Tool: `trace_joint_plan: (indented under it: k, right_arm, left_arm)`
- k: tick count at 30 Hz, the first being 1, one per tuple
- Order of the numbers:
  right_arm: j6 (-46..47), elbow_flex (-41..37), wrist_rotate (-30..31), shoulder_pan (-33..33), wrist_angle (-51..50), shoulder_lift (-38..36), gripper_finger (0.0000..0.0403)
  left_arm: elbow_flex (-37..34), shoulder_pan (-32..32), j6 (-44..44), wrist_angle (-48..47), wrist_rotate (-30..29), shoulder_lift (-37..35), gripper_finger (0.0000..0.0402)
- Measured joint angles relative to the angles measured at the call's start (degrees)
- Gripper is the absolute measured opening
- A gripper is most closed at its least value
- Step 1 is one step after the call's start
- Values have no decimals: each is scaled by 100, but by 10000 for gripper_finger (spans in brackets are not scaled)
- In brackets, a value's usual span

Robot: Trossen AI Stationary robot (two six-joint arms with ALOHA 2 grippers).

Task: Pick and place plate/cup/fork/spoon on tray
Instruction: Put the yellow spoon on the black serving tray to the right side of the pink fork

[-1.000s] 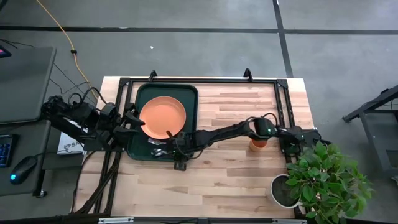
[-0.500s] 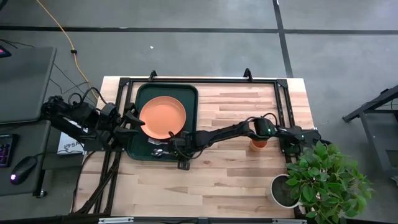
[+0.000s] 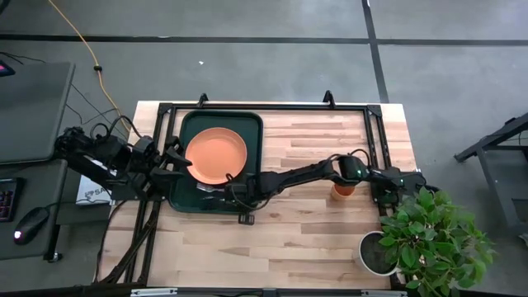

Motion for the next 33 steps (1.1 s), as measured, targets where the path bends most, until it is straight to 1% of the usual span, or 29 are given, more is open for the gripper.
trace_joint_plan:
  k: [5,9,15,17,21,33]
  right_arm:
    - [0,299,-82,-6,-151,64,1]
    - [-135,782,-102,0,-342,85,1]
    - [-392,1408,-24,0,-935,75,1]
    - [-428,1558,94,0,-1158,69,1]
    - [-452,1362,89,-40,-1219,-35,1]
    - [-439,1349,-41,-76,-1179,-35,0]
  left_arm:
    - [0,1,160,133,0,0,172]
    - [79,-1,194,123,-28,0,172]
    - [228,0,430,127,-32,0,172]
    - [270,1,452,125,-45,-2,172]
    - [275,1,453,106,-55,-4,172]
    - [275,1,447,82,-141,-4,172]
